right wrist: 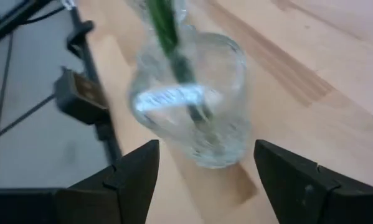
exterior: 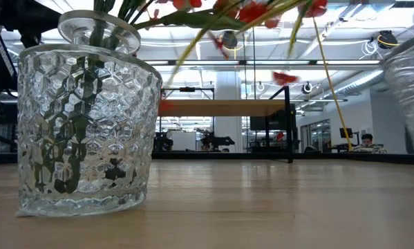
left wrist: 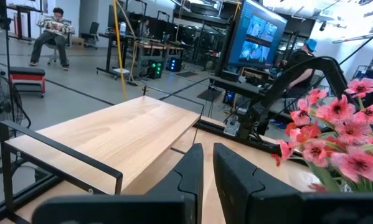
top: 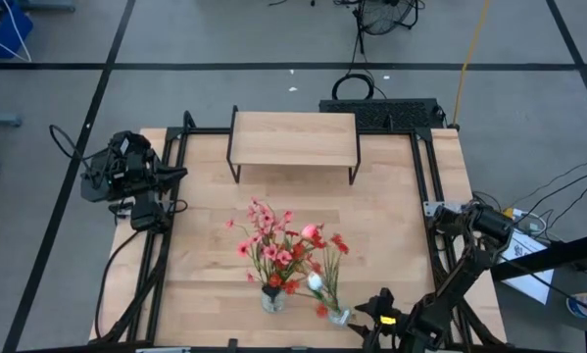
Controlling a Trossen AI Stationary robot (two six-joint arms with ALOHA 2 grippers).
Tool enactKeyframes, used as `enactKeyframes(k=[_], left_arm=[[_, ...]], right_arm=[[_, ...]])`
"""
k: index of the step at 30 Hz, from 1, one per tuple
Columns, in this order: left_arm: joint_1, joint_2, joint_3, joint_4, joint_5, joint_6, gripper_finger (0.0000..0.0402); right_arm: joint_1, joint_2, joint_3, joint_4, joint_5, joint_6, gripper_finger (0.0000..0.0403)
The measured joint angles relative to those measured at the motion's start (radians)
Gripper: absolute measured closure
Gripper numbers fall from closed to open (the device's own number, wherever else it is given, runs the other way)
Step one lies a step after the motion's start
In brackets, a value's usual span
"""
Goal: Pick and place flowers into a vace then onto a shelf
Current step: Put the right transparent vase with flowers on the shelf
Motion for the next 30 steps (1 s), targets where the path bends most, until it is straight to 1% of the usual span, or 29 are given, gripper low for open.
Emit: enactKeyframes(k=[4,5,8,17,27,30], left_arm=[[0.000,0.000,0.000,0.000,0.000,0.000,0.0360],[0.000,0.000,0.000,0.000,0.000,0.000,0.0360],[0.000,0.000,0.000,0.000,0.001,0.000,0.0360],[0.000,0.000,0.000,0.000,0.005,-0.014,0.0360],[0.000,0.000,0.000,0.000,0.026,-0.022,0.0360],[0.000,0.000,0.000,-0.001,0.026,-0.022,0.0360]], right_arm=[[0.000,-0.022,0.000,0.012,-0.047,-0.045,0.0147],[0.001,-0.025,0.000,0.015,-0.046,-0.048,0.0147],[0.001,-0.033,0.000,0.024,0.005,-0.078,0.0147],[-0.039,-0.034,0.000,0.112,0.002,-0.187,0.0147],[-0.002,-0.042,0.000,0.119,-0.006,-0.152,0.0147],[0.012,-0.059,0.002,0.115,-0.045,-0.159,0.0147]])
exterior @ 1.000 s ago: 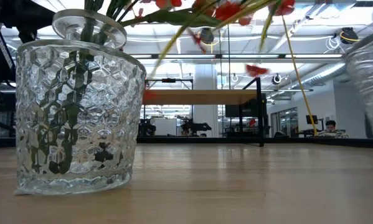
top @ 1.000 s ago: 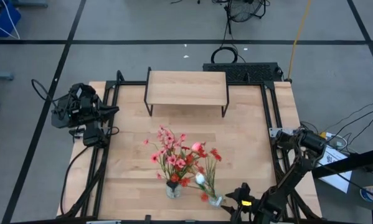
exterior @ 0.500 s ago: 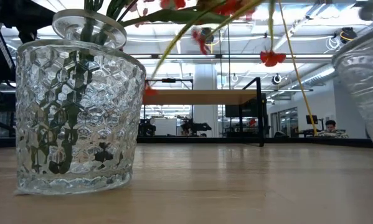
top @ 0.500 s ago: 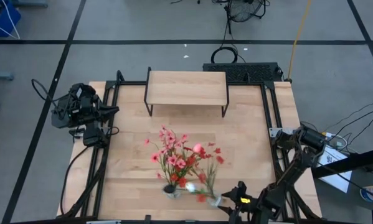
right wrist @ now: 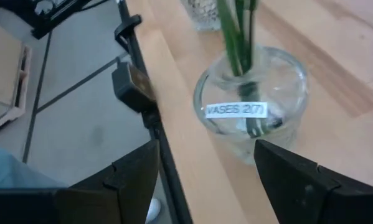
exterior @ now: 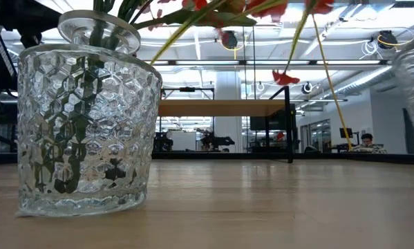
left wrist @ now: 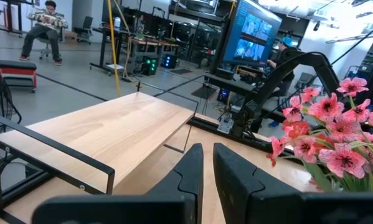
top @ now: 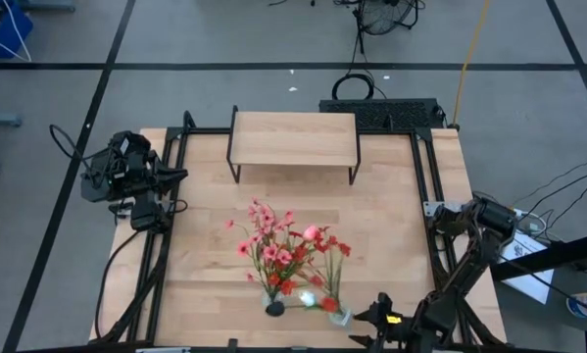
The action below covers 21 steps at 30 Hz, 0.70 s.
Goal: Pick and place flowers into a vace then onto a shelf
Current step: Put the right transparent vase with flowers on the shelf
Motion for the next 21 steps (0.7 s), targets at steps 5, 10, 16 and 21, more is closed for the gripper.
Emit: enactKeyframes(k=[5,10,16,21], left_arm=[[0.000,0.000,0.000,0.000,0.000,0.000,0.0360],[0.000,0.000,0.000,0.000,0.000,0.000,0.0360],[0.000,0.000,0.000,0.000,0.000,0.000,0.0360],[0.000,0.000,0.000,-0.001,0.000,-0.004,0.0360]], right_arm=[[0.005,-0.035,0.000,-0.033,0.034,-0.009,0.0147],[-0.017,-0.050,0.000,-0.079,0.094,-0.037,0.0147],[-0.064,-0.044,0.000,-0.072,0.095,-0.127,0.0147],[-0.084,-0.045,0.000,-0.070,0.055,-0.161,0.0147]])
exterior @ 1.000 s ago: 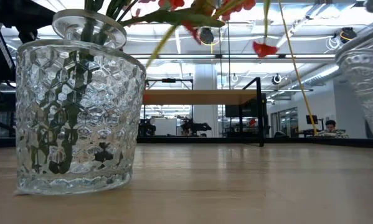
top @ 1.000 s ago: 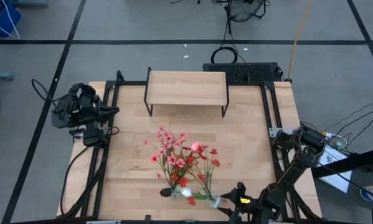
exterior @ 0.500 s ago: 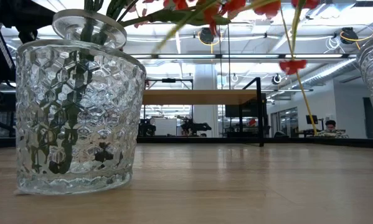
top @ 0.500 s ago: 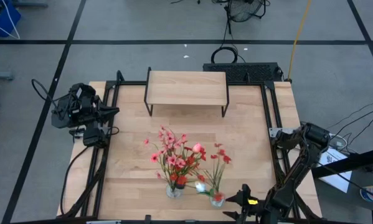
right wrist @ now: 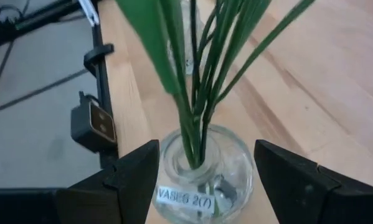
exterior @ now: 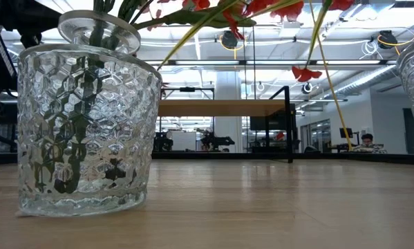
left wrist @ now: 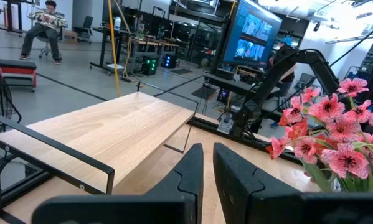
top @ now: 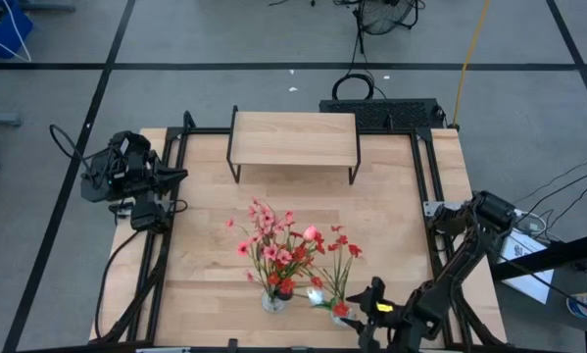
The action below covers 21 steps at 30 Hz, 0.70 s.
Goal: Pick and place flowers into a vace then onto a shelf
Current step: Put the right transparent vase with flowers on the shelf
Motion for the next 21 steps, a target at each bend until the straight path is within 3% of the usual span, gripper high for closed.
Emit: enactKeyframes(k=[21], left_arm=[[0.000,0.000,0.000,0.000,0.000,0.000,0.0360]], right_arm=[[-0.036,0.040,-0.014,0.101,-0.048,-0.081,0.0147]])
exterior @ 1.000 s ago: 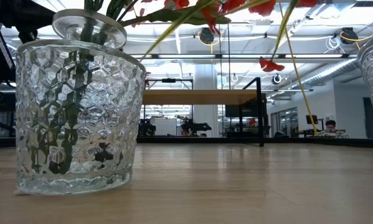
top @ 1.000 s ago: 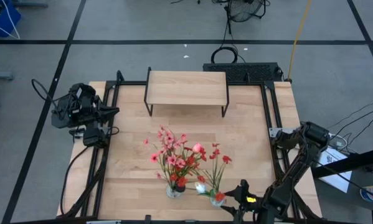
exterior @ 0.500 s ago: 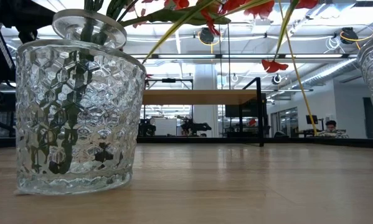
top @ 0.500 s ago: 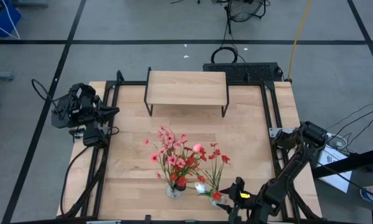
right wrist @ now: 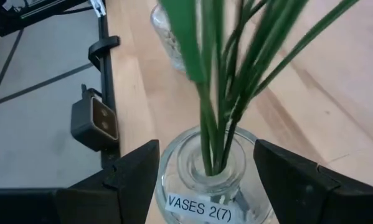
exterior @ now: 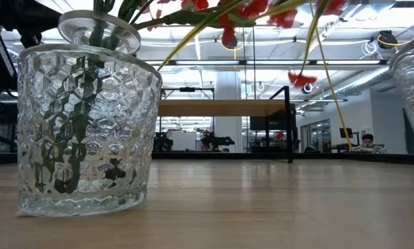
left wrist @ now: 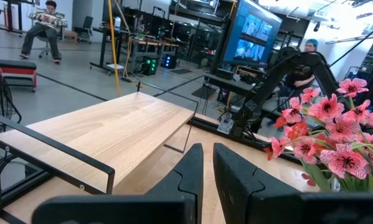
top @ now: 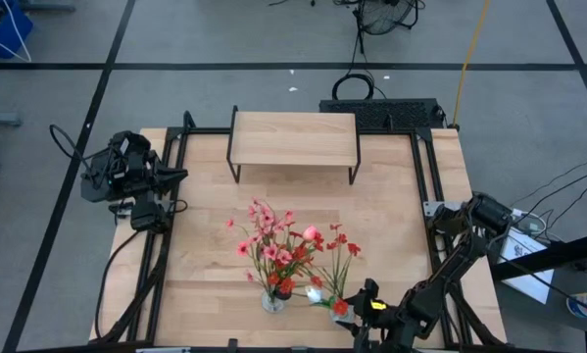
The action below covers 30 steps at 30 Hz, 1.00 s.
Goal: Pick and place flowers into a vace then onto a shelf
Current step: Put the right transparent vase with flowers on the shelf
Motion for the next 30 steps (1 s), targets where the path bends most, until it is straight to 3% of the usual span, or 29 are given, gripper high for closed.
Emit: enactKeyframes(k=[7,15,22,30], left_arm=[[0.000,0.000,0.000,0.000,0.000,0.000,0.0360],[0.000,0.000,0.000,0.000,0.000,-0.002,0.0360],[0.000,0.000,0.000,0.000,0.000,-0.002,0.0360],[0.000,0.000,0.000,0.000,-0.001,-0.003,0.0360]], right_arm=[[-0.001,-0.003,-0.051,0.017,0.015,0.058,0.0167],[0.000,-0.004,-0.052,0.032,-0.002,0.055,0.0266],[0.002,-0.005,-0.054,0.089,-0.030,0.060,0.0266],[0.002,-0.050,-0.058,-0.014,0.019,0.048,0.0266]])
